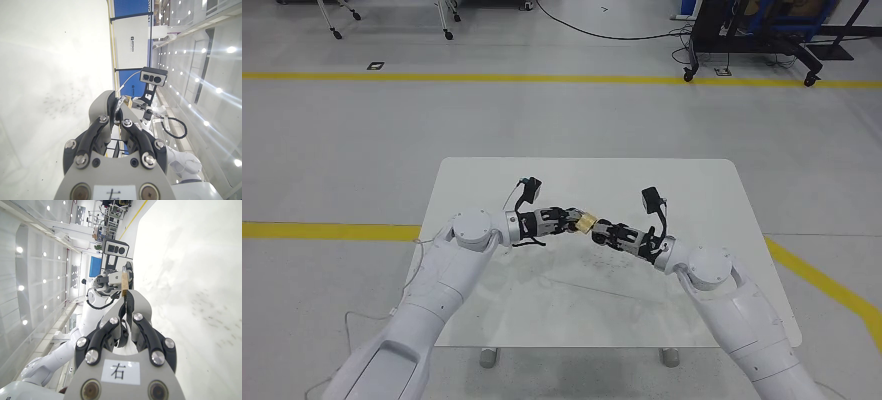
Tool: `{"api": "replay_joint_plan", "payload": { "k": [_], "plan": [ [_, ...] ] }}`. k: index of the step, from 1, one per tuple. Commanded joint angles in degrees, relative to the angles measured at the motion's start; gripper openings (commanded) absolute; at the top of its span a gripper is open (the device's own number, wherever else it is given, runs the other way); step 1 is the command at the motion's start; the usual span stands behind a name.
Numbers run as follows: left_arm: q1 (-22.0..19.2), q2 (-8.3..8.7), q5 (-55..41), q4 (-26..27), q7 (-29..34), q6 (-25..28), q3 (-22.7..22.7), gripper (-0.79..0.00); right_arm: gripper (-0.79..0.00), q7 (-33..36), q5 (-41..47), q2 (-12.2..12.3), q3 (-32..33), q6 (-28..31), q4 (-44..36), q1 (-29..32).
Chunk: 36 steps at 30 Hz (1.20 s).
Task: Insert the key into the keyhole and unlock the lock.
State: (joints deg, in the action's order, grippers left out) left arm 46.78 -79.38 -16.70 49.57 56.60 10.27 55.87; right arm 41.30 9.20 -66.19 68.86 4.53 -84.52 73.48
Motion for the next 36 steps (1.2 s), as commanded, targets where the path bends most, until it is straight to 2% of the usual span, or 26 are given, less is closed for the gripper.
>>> {"api": "replay_joint_plan", "payload": {
  "k": [1,12,21,24,26,30,36],
  "plan": [
    [0.1,0.02,-0.4,0.0,-0.7,0.3,0.3,-0.785,0.000,-0.4,0.5,0.0,0.0,0.3,0.0,0.1],
    [1.2,0.09,-4.1,0.6,-7.1,1.3,3.0,-0.785,0.000,-3.0,3.5,-0.2,0.9,1.6,-0.2,0.5],
    [1.2,0.09,-4.1,0.6,-7.1,1.3,3.0,-0.785,0.000,-3.0,3.5,-0.2,0.9,1.6,-0.2,0.5],
    [2.2,0.22,-2.9,2.0,-9.4,0.3,3.0,-0.785,0.000,-2.8,4.1,-0.3,0.8,1.4,-0.2,0.7],
    [2.6,0.35,-1.8,3.0,-10.5,-0.1,3.1,-0.785,0.000,1.0,14.0,-0.7,0.6,-0.9,0.6,0.8],
    [3.5,0.57,0.0,4.7,-12.2,0.2,3.3,-0.785,0.000,7.3,30.3,-1.4,1.4,-7.2,7.3,-1.8],
    [4.1,0.87,0.6,5.9,-11.1,1.8,3.8,-0.785,-0.018,8.4,34.9,-2.3,-0.3,-8.2,13.1,-4.9]
  ]
}}
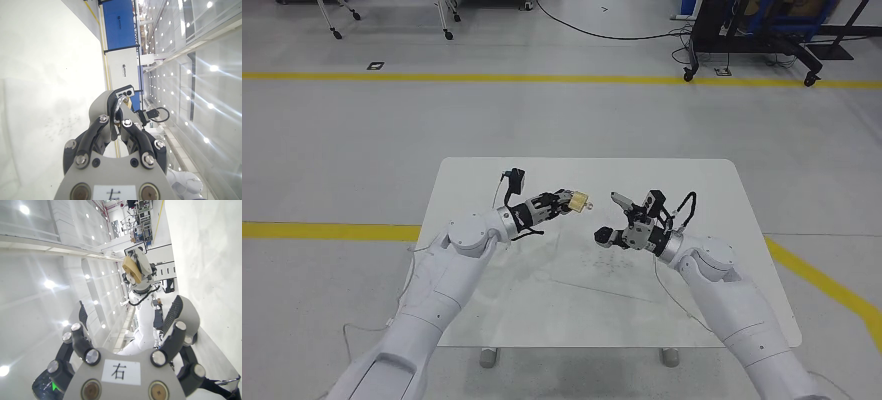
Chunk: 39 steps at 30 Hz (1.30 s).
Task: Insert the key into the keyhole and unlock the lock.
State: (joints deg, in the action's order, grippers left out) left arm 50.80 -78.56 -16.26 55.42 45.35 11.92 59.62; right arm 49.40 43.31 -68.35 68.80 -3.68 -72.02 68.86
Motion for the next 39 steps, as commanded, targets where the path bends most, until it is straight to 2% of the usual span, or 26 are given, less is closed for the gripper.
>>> {"api": "replay_joint_plan", "payload": {
  "k": [1,2,5,7,9,10,15,23,26,30,39],
  "plan": [
    [0.1,0.09,0.3,0.1,0.3,0.2,0.1,-0.785,-0.197,0.3,1.2,-0.2,-0.4,0.1,1.2,-0.6],
    [0.1,0.11,0.3,0.2,0.4,0.2,0.2,-0.785,-0.385,0.2,1.4,-0.3,-0.6,0.2,1.7,-0.9],
    [0.2,0.21,0.4,0.4,0.6,0.4,0.4,-0.785,-0.539,-0.2,1.7,-0.6,-1.1,0.3,3.0,-1.6],
    [0.3,0.29,0.5,0.5,0.9,0.5,0.5,-0.785,-0.588,-0.2,1.4,-0.8,-1.7,0.5,3.5,-2.0],
    [0.4,0.37,0.8,0.7,0.9,0.5,0.6,-0.785,-0.671,-0.4,1.0,-0.9,-2.2,1.0,3.7,-2.2],
    [0.4,0.41,1.1,0.8,1.0,0.5,0.6,-0.785,-0.683,-0.6,0.9,-1.0,-2.5,1.3,3.8,-2.3],
    [0.6,0.54,2.4,1.4,1.1,0.3,0.5,-0.785,-0.693,-2.0,0.0,-1.4,-3.5,2.6,4.0,-2.5],
    [0.9,0.56,2.9,1.9,-0.5,-0.6,0.4,-0.785,-0.619,-2.3,-5.2,-1.4,-4.4,6.3,1.5,-1.4],
    [1.3,0.41,0.7,1.8,-1.9,-1.6,0.9,-0.785,-0.582,-1.3,-5.8,-1.3,-4.7,6.8,0.5,-0.6],
    [1.7,0.01,-2.5,1.7,-2.7,-3.0,0.9,-0.785,-0.585,-1.6,-5.5,-1.4,-4.8,6.3,0.3,-0.5],
    [1.1,-0.63,-8.4,-0.3,0.3,-3.8,0.8,-0.785,-0.576,-1.8,-4.1,-2.0,-5.9,6.1,0.6,-1.6]
  ]
}}
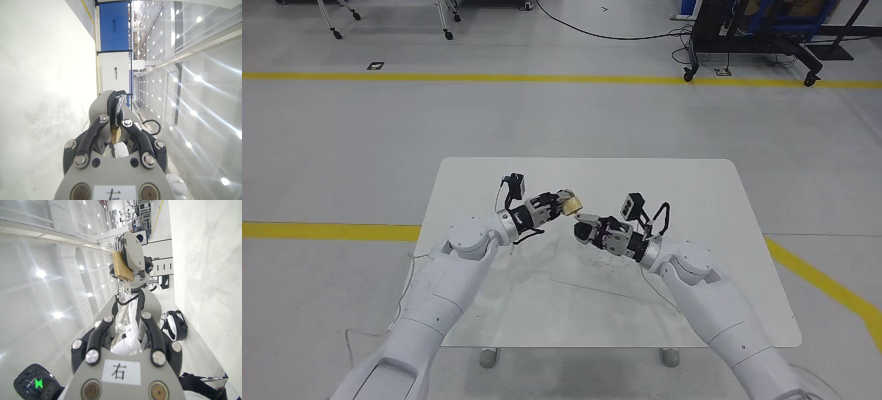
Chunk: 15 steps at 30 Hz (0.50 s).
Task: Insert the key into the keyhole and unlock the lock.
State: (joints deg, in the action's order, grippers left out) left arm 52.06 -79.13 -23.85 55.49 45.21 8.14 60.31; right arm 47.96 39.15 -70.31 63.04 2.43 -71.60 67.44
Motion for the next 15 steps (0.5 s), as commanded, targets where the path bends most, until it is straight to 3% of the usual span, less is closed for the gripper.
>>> {"api": "replay_joint_plan", "payload": {
  "k": [1,12,15],
  "plan": [
    [-0.2,-0.11,-1.4,-0.7,0.9,0.0,0.1,-0.785,-0.582,-0.8,0.1,-0.2,-0.2,0.1,0.5,-0.4],
    [-0.9,-0.59,-4.6,-2.4,4.4,0.3,-0.2,-0.785,-0.671,0.4,2.2,-0.7,-0.6,0.8,2.0,-1.4],
    [-1.1,-0.68,-5.5,-2.8,5.8,0.5,-0.3,-0.785,-0.776,1.0,3.0,-0.9,-0.7,0.6,2.4,-1.6]
  ]
}}
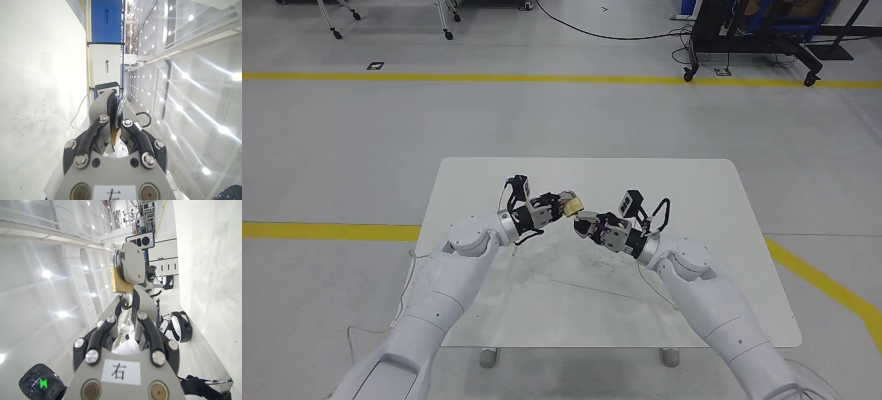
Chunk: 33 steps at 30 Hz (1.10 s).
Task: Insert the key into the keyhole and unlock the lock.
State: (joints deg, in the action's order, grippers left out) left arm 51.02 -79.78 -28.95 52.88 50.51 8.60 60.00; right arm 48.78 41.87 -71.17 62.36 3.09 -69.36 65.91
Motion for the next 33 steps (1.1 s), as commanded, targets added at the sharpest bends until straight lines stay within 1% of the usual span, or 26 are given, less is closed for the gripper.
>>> {"api": "replay_joint_plan", "payload": {
  "k": [1,4,6,8,11,16,19,23,28,29,30,31,32,33],
  "plan": [
    [-0.1,-0.07,-0.8,-0.3,0.8,0.1,0.0,-0.785,-0.785,0.4,0.6,-0.1,-0.1,0.0,0.3,-0.2],
    [-0.2,-0.13,-1.2,-0.7,1.5,0.2,0.0,-0.785,-0.785,0.7,1.5,-0.3,-0.1,-0.1,1.0,-0.6],
    [-0.3,-0.16,-1.2,-0.7,1.9,0.4,-0.1,-0.785,-0.785,1.5,3.7,-0.5,0.0,-0.8,1.5,-0.6],
    [-0.5,-0.14,-0.5,-0.5,3.1,1.1,-0.4,-0.785,-0.785,5.5,10.3,-0.8,0.3,-3.9,2.4,-0.6],
    [-0.6,-0.01,0.8,-0.2,4.2,3.0,-0.4,-0.785,-0.785,10.3,17.9,-1.2,1.0,-8.3,5.2,-1.3],
    [-0.2,0.24,3.2,0.9,3.9,6.5,-0.3,-0.785,-0.785,15.3,27.8,-2.0,1.5,-15.5,10.1,-2.9],
    [0.1,0.41,5.2,1.7,2.8,7.7,-0.3,-0.785,-0.785,16.9,30.0,-2.3,1.4,-17.6,12.6,-4.1],
    [0.6,0.54,6.0,2.6,1.7,7.9,-0.2,-0.785,-0.785,17.9,29.7,-2.5,1.1,-17.6,14.4,-5.1],
    [1.0,0.72,6.1,3.1,1.0,7.9,0.3,-0.785,-0.785,19.1,25.1,-2.4,0.6,-14.8,14.6,-5.8],
    [1.1,0.74,6.0,3.2,0.9,7.8,0.4,-0.785,-0.690,19.4,24.0,-2.4,0.5,-14.3,14.3,-5.8],
    [1.2,0.76,6.0,3.3,0.7,7.7,0.5,-0.785,-0.576,19.6,22.7,-2.3,0.5,-13.6,14.1,-5.9],
    [1.3,0.77,5.8,3.4,0.7,7.6,0.6,-0.785,-0.502,19.4,21.4,-2.2,0.5,-12.8,13.8,-5.8],
    [1.3,0.78,5.6,3.4,0.7,7.6,0.7,-0.785,-0.446,19.1,19.9,-2.1,0.5,-11.9,13.4,-5.8],
    [1.4,0.78,5.2,3.5,0.7,7.5,0.7,-0.785,-0.416,18.9,18.5,-2.0,0.4,-11.3,12.9,-5.7]
  ]
}}
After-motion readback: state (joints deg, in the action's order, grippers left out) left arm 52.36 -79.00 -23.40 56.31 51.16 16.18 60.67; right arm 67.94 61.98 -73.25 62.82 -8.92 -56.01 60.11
